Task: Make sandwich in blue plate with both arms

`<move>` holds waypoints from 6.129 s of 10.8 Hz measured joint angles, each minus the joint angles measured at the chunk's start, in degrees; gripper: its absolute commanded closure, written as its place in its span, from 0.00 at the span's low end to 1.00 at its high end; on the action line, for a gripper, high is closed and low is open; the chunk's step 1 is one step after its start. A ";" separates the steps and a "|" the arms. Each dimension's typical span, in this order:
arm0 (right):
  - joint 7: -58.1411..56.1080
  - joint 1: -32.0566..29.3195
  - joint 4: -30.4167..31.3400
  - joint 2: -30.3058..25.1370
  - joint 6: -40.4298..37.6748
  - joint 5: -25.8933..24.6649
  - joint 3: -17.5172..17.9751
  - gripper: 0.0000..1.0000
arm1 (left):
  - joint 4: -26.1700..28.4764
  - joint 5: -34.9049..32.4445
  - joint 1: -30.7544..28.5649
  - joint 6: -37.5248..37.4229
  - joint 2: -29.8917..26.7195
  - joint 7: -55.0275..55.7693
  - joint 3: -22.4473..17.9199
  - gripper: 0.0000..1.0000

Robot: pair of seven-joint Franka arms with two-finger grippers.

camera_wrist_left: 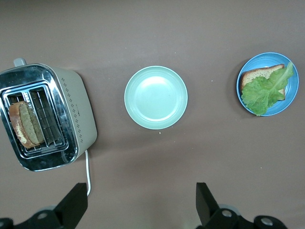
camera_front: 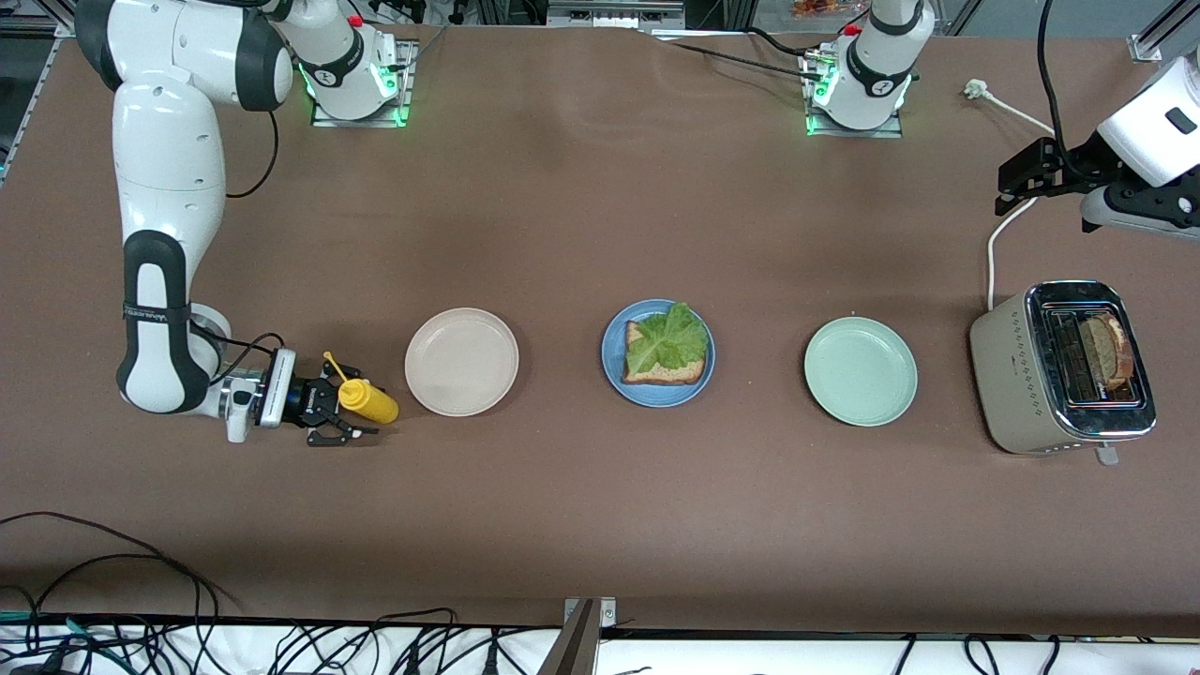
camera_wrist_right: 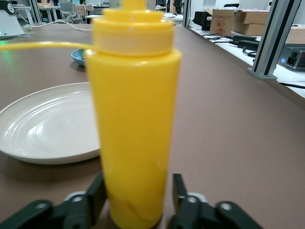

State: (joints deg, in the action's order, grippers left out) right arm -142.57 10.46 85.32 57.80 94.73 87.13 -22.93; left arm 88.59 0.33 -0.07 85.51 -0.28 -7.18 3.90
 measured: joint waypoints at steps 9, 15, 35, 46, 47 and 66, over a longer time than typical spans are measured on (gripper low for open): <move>12.40 4.31 -1.57 -4.09 10.05 -6.76 -1.38 1.00 | -0.01 0.00 0.00 0.00 0.00 0.00 0.00 0.00; 45.84 20.66 -1.65 -12.29 12.62 -28.21 -14.15 0.99 | -0.03 0.00 0.01 0.00 0.02 0.00 0.02 0.00; 101.86 69.13 -21.74 3.07 -6.74 -74.82 -34.17 1.00 | -0.10 0.00 -0.07 0.00 0.04 0.00 -0.03 0.00; 103.48 70.20 -25.66 9.26 -9.80 -77.20 -35.25 0.99 | -0.10 0.00 -0.07 0.00 0.04 0.00 -0.03 0.00; 103.47 69.75 -25.97 9.13 -9.72 -77.20 -35.30 0.99 | -0.10 0.00 -0.07 0.00 0.04 0.00 -0.03 0.00; 50.30 8.52 -4.23 -17.75 -1.70 -34.36 -4.23 0.98 | -0.21 0.00 -0.10 0.00 0.06 0.00 0.00 0.00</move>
State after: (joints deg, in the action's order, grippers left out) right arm -92.27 18.98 81.09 40.05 93.03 52.78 -27.16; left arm 88.38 0.33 -0.17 85.51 -0.22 -7.18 3.90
